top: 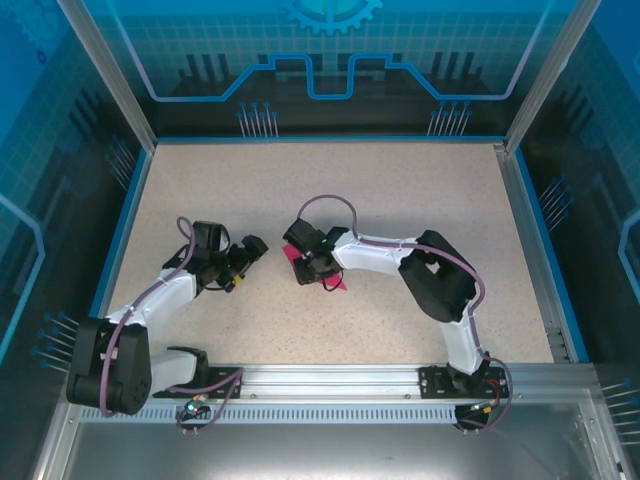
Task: Fold a paper plane with a square sheet of paper (pick it up from the middle)
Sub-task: Fold the wing for the fifth time at the center of the table.
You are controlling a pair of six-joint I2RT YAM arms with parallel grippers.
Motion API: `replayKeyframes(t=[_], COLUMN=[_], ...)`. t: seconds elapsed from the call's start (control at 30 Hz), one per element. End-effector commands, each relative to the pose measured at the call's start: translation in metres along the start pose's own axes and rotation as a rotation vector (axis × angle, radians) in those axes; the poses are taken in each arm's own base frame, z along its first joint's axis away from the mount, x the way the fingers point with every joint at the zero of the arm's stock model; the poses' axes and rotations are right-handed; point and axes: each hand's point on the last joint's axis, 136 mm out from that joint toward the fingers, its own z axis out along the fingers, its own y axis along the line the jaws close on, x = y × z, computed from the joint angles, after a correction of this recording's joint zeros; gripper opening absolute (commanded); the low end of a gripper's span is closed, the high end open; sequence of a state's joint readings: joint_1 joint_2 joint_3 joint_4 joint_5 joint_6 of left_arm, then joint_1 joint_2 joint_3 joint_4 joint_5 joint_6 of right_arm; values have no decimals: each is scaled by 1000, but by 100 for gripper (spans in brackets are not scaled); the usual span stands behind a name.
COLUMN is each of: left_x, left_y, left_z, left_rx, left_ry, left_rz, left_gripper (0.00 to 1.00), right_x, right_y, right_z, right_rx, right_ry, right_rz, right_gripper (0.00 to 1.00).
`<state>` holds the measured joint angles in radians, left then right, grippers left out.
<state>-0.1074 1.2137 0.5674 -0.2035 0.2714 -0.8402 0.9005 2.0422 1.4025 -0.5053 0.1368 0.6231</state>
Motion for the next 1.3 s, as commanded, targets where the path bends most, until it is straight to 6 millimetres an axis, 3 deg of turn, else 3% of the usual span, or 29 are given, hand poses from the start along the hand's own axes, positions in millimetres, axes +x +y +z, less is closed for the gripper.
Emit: replayKeyframes(t=[0.0,0.2,0.27,0.43,0.7,0.9,1.1,1.27], left_x=[8,16,19,29,47,56,68,78], left_y=[-6,-9,-11,-12,-20,-29,-44,-49], left_z=[1,6,7,11,20,26,34,43], left_rx=[33,38,43,56,101,139,185,190], left_ry=[28,54,62,79,142,181,232,264], left_rz=[1,14,16,8,21,35,76,85], left_gripper=[98,99,98,99,99,97,83,80], right_x=[-4,-25,-23,-12,-23,-19,-13,-12], right_y=[6,16,9,-19,-32,-38,-44,-50], right_z=[1,-50,-54,-37,-22,-13,-3,3], right_rx=[-44,-145,-130,-87,-116,-143,-169,-219], right_ry=[20,-96,-103,-61,-55,-32,-8,9], right_rz=[30,-1,9,71,80,111,149,195], right_gripper=[37,39,38,34,35,34,34,34])
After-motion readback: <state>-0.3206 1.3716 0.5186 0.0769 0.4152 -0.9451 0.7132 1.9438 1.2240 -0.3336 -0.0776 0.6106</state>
